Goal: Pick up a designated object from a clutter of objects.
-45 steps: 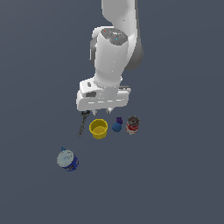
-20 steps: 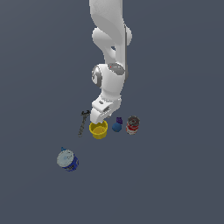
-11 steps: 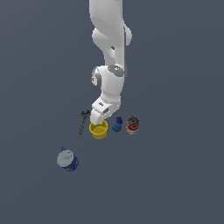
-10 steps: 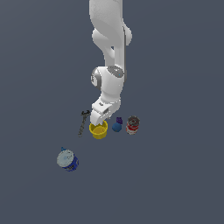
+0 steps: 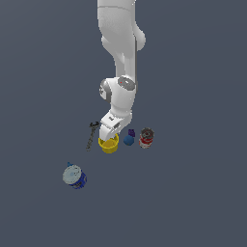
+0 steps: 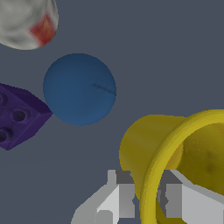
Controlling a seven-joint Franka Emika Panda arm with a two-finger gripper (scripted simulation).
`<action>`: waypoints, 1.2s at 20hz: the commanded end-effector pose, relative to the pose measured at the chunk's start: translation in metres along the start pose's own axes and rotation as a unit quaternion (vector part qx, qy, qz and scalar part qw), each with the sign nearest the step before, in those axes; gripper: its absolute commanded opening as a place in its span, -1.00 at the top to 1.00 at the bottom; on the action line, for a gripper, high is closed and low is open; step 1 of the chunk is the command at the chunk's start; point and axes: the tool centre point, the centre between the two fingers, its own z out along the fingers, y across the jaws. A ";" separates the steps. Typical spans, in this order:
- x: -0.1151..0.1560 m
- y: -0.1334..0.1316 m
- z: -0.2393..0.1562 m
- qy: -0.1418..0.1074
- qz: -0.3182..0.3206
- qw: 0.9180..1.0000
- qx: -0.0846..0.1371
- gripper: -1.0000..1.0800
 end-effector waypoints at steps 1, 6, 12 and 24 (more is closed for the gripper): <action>0.000 0.000 0.000 0.000 0.000 1.000 0.000 1.00; 0.000 0.000 0.000 0.000 0.000 1.000 0.000 1.00; 0.001 0.001 -0.002 0.000 0.000 1.000 -0.001 1.00; 0.023 0.009 -0.053 0.001 -0.001 1.000 0.001 1.00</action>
